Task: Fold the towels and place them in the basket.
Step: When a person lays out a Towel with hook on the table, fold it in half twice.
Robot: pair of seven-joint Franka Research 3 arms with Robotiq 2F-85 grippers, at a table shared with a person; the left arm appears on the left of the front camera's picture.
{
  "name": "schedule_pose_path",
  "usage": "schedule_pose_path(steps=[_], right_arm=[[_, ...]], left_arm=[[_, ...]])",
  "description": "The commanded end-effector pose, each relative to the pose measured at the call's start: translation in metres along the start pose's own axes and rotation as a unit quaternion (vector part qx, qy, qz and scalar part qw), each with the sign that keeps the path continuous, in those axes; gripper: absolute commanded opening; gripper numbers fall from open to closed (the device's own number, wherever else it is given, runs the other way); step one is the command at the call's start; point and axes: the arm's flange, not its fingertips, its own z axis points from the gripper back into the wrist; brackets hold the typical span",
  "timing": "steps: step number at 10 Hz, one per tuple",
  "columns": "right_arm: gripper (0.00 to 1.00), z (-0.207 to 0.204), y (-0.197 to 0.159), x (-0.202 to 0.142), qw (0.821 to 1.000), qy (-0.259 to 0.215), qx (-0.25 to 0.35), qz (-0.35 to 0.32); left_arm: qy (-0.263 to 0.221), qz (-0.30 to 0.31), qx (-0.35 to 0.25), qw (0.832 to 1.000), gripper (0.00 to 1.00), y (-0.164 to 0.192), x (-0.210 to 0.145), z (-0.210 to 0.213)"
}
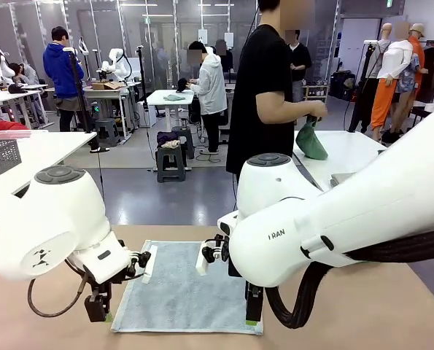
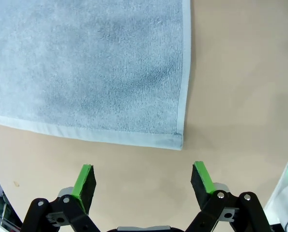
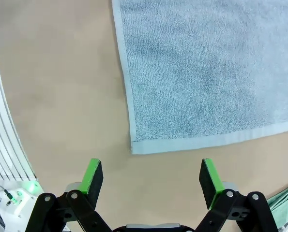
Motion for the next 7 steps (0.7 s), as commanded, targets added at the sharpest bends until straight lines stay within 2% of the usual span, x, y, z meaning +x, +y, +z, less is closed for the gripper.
schedule_pose_path(steps=[1, 4, 7], right_arm=[[1.00, -0.011, -0.001, -0.001, 1.000, 0.008, -0.014, -0.012], [1.00, -0.025, 0.002, -0.004, 1.000, 0.015, -0.015, 0.023], [1.00, -0.029, 0.003, -0.003, 0.999, 0.038, -0.009, 0.018]], left_arm=[[0.005, -0.003, 0.015, 1.000, 1.00, -0.012, 0.004, -0.013], [0.001, -0.014, 0.004, 1.000, 1.00, -0.016, 0.002, -0.026], [0.000, -0.005, -0.002, 1.000, 1.00, -0.019, 0.003, -0.029]])
